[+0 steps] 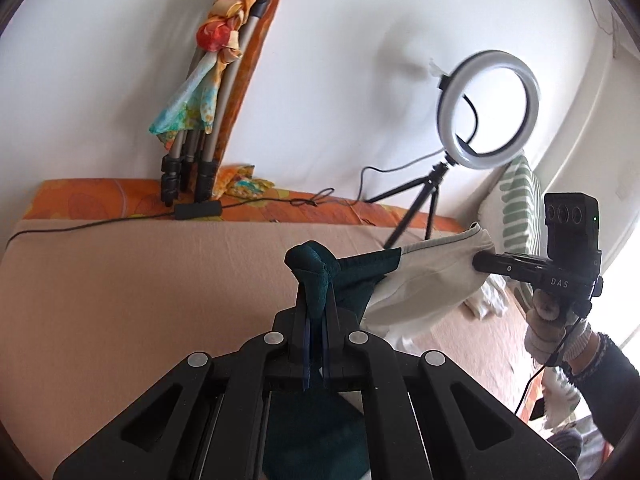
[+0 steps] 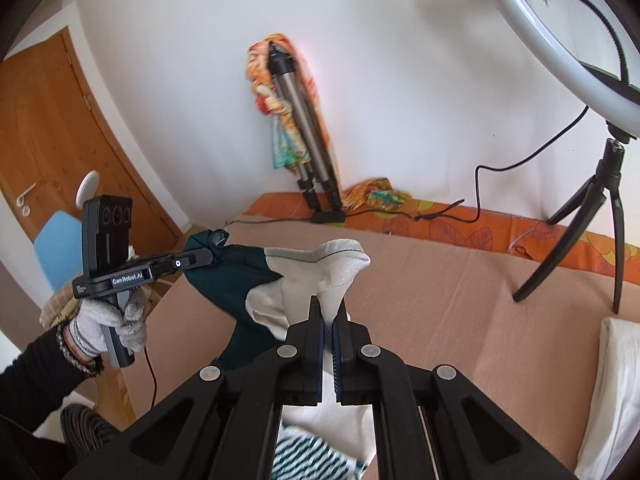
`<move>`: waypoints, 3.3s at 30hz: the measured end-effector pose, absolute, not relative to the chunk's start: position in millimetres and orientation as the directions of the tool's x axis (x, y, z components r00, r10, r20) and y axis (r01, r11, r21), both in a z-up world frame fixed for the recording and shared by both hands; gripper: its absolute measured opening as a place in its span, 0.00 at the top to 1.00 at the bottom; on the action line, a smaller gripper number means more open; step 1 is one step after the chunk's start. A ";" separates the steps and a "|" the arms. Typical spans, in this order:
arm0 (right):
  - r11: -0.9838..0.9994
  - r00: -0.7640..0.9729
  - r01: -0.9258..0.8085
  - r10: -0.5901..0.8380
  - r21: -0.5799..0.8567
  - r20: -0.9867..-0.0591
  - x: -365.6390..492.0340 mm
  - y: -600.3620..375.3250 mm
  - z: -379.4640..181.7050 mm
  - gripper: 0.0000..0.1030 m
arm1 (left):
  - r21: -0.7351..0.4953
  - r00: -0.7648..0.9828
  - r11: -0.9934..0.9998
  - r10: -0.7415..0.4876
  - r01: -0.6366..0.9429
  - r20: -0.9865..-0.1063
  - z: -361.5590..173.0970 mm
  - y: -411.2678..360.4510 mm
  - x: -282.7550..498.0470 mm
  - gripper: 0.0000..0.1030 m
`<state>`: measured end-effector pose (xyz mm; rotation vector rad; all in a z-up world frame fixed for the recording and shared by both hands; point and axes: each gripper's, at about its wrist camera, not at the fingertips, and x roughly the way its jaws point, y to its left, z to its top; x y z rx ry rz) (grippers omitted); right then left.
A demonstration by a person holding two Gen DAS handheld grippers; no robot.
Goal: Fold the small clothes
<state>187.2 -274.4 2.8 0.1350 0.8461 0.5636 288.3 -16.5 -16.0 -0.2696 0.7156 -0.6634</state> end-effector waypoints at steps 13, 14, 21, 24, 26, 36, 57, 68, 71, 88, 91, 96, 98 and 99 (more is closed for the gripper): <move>0.863 0.490 -0.418 0.477 0.283 -0.730 52.6 -258.0 -40.6 0.99 | -0.372 0.506 0.767 -0.630 0.522 -0.589 -54.5 -18.6 162.4 0.98; 0.867 0.488 -0.419 0.466 0.271 -0.738 43.9 -256.4 -47.2 0.99 | -0.368 0.506 0.770 -0.626 0.522 -0.593 -58.6 -17.9 156.6 0.98; 0.889 0.523 -0.418 0.402 0.185 -0.751 10.0 -252.7 -62.2 0.99 | -0.331 0.502 0.786 -0.597 0.522 -0.626 -76.0 -15.3 129.0 0.98; 0.894 0.538 -0.418 0.385 0.160 -0.750 2.1 -253.2 -63.1 0.99 | -0.288 0.505 0.787 -0.583 0.546 -0.637 -76.1 -17.5 116.9 0.95; 0.900 0.558 -0.421 0.356 0.115 -0.750 -5.4 -253.2 -63.0 0.99 | -0.260 0.502 0.786 -0.573 0.561 -0.647 -76.0 -17.8 108.7 0.92; 0.860 0.528 -0.509 0.303 -0.010 -0.793 -60.9 -254.0 -56.2 0.78 | -0.249 0.460 0.746 -0.599 0.617 -0.655 -59.2 2.8 61.6 0.87; 0.799 0.355 -0.091 0.584 0.595 -0.730 -21.9 -291.4 -113.8 0.90 | -0.502 0.334 0.770 -0.628 0.393 -0.703 -106.4 -9.4 97.4 0.98; 0.910 0.321 -0.250 0.401 0.331 -0.858 -47.8 -257.1 -89.9 0.82 | -0.242 0.396 0.840 -0.458 0.485 -0.796 -92.8 -5.8 91.6 0.94; 0.924 0.356 -0.296 0.342 0.242 -0.869 -51.3 -251.1 -75.9 0.69 | -0.256 0.406 0.843 -0.467 0.474 -0.785 -84.3 -1.6 94.0 0.89; 0.876 0.474 -0.434 0.420 0.210 -0.774 106.2 -175.5 -72.8 0.80 | -0.349 0.473 0.828 -0.544 0.439 -0.694 -74.6 -67.7 190.4 0.88; 0.875 0.440 -0.426 0.422 0.229 -0.793 124.3 -170.0 -92.6 0.80 | -0.352 0.455 0.824 -0.546 0.445 -0.704 -83.7 -80.6 204.3 0.88; 0.883 0.396 -0.418 0.390 0.215 -0.831 132.3 -172.0 -116.9 0.80 | -0.292 0.421 0.848 -0.483 0.442 -0.768 -105.4 -94.4 211.6 0.88; 0.885 0.384 -0.408 0.388 0.222 -0.838 132.0 -176.5 -123.1 0.81 | -0.276 0.431 0.851 -0.475 0.447 -0.767 -110.1 -96.1 208.8 0.88; 0.888 0.379 -0.401 0.383 0.223 -0.843 131.6 -178.5 -127.0 0.82 | -0.266 0.439 0.852 -0.471 0.451 -0.765 -110.5 -96.3 206.0 0.88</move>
